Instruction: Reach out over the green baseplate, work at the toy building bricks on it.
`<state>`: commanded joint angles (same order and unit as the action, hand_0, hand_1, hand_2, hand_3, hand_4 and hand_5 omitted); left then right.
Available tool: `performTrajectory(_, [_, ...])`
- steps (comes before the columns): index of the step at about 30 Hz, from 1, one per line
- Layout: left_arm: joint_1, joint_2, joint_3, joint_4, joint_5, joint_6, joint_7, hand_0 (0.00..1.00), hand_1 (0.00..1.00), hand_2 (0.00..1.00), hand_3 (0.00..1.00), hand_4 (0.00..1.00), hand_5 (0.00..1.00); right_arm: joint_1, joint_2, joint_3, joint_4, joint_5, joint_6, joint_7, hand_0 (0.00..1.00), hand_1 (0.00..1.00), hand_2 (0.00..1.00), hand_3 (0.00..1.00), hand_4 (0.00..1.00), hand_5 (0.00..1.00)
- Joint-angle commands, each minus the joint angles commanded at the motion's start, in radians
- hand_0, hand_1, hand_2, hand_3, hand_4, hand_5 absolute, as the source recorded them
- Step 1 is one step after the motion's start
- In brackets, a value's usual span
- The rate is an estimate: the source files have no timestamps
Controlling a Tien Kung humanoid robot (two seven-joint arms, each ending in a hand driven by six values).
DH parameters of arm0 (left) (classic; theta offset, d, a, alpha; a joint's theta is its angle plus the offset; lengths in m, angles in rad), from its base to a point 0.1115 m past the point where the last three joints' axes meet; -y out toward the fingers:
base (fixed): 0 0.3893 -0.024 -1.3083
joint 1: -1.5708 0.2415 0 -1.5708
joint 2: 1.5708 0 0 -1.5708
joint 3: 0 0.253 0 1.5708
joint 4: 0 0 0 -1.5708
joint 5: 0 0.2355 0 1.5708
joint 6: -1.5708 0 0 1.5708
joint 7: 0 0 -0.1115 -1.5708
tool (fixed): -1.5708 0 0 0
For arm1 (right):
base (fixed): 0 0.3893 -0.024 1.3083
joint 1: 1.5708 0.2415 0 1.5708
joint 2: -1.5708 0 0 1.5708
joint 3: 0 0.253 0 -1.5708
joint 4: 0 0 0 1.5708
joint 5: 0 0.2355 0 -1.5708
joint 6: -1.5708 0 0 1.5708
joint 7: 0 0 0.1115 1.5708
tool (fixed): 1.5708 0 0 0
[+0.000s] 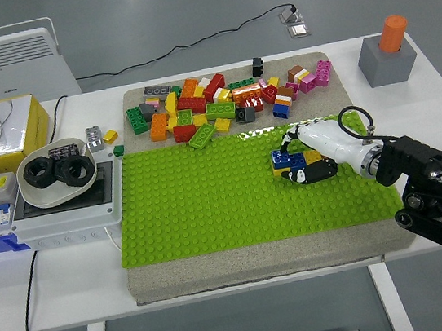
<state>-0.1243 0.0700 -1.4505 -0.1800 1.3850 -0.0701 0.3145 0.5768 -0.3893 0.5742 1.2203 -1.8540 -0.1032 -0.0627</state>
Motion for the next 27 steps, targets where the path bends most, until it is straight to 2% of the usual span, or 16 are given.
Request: performTrajectory(27, [-0.004,-0.002,0.007,0.0,-0.009,0.003,-0.001,0.645,0.435,0.595,0.729,0.977,0.998,-0.007,0.005,-0.021,-0.004,0.018,-0.009,-0.001,0.879,0.849,0.834,0.628,0.705,0.464])
